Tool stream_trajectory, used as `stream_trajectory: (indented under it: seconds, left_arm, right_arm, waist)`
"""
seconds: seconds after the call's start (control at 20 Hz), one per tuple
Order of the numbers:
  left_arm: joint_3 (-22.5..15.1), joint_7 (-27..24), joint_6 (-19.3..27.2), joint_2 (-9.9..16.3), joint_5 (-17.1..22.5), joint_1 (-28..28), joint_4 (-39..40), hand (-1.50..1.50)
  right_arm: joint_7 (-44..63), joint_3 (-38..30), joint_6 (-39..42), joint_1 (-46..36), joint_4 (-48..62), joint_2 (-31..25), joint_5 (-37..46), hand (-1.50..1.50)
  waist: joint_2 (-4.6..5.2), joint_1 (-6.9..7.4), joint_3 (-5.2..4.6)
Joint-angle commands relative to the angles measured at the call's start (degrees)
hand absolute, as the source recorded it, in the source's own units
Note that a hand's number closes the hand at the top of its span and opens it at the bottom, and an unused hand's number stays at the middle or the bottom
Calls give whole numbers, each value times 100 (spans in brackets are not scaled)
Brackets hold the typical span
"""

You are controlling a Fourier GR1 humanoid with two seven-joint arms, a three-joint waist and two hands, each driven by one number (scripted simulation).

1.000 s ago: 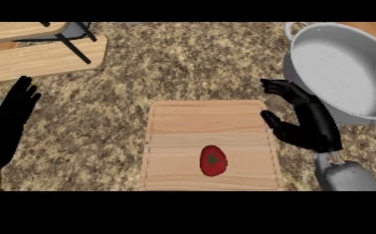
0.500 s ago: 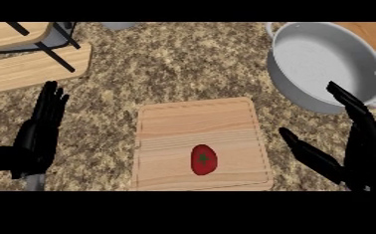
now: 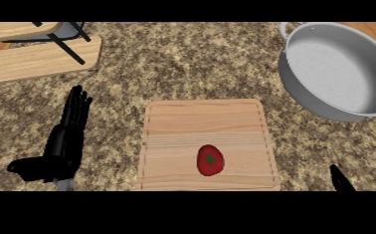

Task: Pick the tomato from the cutting board and place it in the pot

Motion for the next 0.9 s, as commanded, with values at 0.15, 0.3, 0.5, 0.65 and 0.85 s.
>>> stream_trajectory:
  seconds: [0.15, 0.3, 0.5, 0.65, 0.85]
  left_arm:
    - [-136, 116, 134, -201, -133, -341, 81, 0]
    - [-202, -130, -56, -166, -170, -199, 201, 0]
    - [-329, 97, 123, -344, -312, -484, 176, 0]
    - [-325, 23, 26, -310, -301, -276, 153, 0]
    - [-308, 61, 9, -432, -359, -484, 299, 0]
  right_arm:
    - [1370, 464, 399, 1519, -145, -429, 2090, -150]
    - [2238, 515, 733, 1787, -401, -179, 3079, -150]
    - [3231, 1271, 1357, 1558, -230, 765, 4546, -150]
    - [4046, 1758, 2252, 1067, -311, 1480, 5280, -150]
    - [5029, 1930, 2510, -25, 501, 1524, 5465, -150]
  waist:
    - [111, 125, -30]
    - [115, 242, -23]
    - [106, 307, -7]
    - [99, 372, -1]
    - [83, 342, 13]
